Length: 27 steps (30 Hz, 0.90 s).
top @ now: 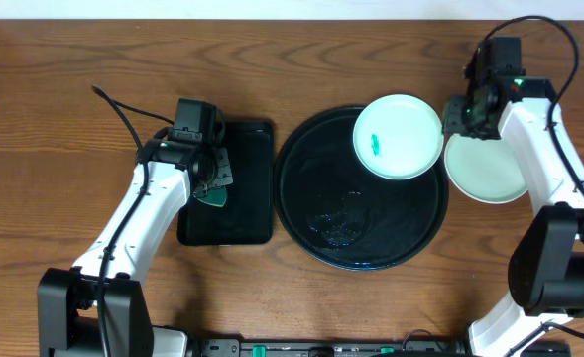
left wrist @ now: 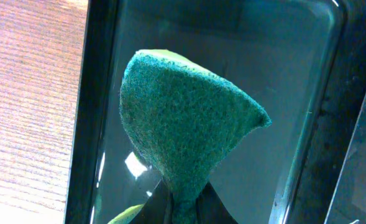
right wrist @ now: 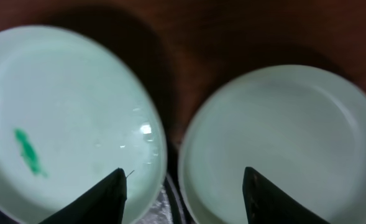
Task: Clean dirty plates on tray and stack at the side
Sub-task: 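Grasp the pale green plate rim on the round tray with the right gripper, then drag the pale green plate toward the round tray center with the right gripper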
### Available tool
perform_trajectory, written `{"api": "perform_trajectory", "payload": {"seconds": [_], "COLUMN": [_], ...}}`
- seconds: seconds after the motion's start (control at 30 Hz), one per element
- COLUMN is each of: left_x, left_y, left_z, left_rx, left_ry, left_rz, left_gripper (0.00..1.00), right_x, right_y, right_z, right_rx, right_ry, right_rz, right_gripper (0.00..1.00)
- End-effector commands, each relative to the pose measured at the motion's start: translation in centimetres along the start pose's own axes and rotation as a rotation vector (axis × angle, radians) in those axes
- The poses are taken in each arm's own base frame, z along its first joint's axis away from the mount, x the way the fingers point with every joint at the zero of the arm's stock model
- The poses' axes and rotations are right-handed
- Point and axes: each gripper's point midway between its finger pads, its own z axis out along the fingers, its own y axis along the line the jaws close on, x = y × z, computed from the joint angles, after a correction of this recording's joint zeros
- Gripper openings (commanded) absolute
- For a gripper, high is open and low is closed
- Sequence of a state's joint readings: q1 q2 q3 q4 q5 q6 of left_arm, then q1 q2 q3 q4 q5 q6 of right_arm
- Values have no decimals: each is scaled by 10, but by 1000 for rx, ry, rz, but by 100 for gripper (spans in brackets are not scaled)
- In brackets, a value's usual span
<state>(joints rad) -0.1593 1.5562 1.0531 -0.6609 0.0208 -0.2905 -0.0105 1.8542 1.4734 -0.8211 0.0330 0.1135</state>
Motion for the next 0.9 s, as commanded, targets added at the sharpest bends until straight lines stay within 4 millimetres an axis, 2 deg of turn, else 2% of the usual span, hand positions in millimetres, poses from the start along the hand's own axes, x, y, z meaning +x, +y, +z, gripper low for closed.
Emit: {"api": "perform_trajectory", "payload": {"seconds": [0.0,0.3,0.47,0.57,0.7,0.87], "left_x": [2,2,2,2,2,2], "left_y": [1,1,1,1,1,1], "left_z": [3,3,3,3,3,3], "left_rx": [-5,-5,-5,-6,-6,-6], "left_ry": [10,10,10,10,10,10], "left_rz": [10,10,10,10,10,10], "left_gripper": [8,8,8,8,8,8], "right_x": [8,18,24,28,29,23], "right_y": [10,8,9,9,9,10], "right_z": [10,41,56,64,70,69], "right_rx": [-77,-74,-78,-79,-81,-84], "right_ry": [16,-35,-73,-92,-121,-145], "right_rz": [-63,-73,-79,-79,-79,-78], "right_gripper": [59,58,44,42,35,13]}}
